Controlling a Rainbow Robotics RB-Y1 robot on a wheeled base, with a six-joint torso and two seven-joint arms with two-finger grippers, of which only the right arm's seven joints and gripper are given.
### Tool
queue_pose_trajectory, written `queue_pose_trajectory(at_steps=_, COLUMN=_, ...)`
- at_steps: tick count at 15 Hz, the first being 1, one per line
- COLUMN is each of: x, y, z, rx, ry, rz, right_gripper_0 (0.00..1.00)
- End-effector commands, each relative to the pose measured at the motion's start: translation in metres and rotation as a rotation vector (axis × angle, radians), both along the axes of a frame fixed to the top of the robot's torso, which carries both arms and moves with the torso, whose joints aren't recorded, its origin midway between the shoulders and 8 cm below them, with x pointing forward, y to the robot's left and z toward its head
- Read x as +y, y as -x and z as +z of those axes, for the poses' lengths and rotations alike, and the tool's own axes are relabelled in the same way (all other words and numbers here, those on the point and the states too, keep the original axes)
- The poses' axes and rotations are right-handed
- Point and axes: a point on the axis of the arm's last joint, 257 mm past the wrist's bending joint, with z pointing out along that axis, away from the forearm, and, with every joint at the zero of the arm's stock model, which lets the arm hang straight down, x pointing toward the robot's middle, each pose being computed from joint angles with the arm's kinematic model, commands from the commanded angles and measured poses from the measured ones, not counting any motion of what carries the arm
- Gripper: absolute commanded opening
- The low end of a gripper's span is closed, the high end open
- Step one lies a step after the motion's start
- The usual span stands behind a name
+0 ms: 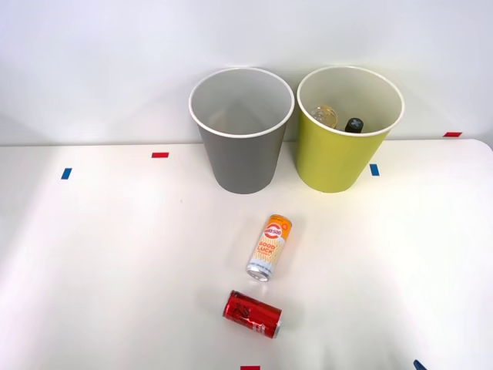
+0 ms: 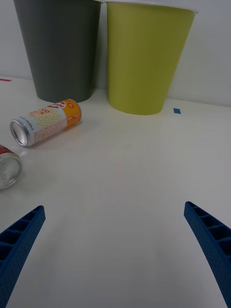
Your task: Put cans in the gray bin, plastic bottles in the light green bin
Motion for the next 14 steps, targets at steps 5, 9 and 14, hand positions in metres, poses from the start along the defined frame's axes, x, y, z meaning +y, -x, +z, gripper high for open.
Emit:
queue_pose_trajectory(at_steps=5, x=0.0, y=0.0, z=0.0, rx=0.0, ry=0.0, rz=0.0, right_gripper_0=1.0)
queue_pose_trajectory(at_steps=9, x=0.0, y=0.0, z=0.0, rx=0.0, ry=0.0, rz=0.0, right_gripper_0=1.0)
queue_pose_trajectory(at_steps=14, x=0.0, y=0.0, z=0.0, rx=0.0, ry=0.0, rz=0.0, right_gripper_0=1.0)
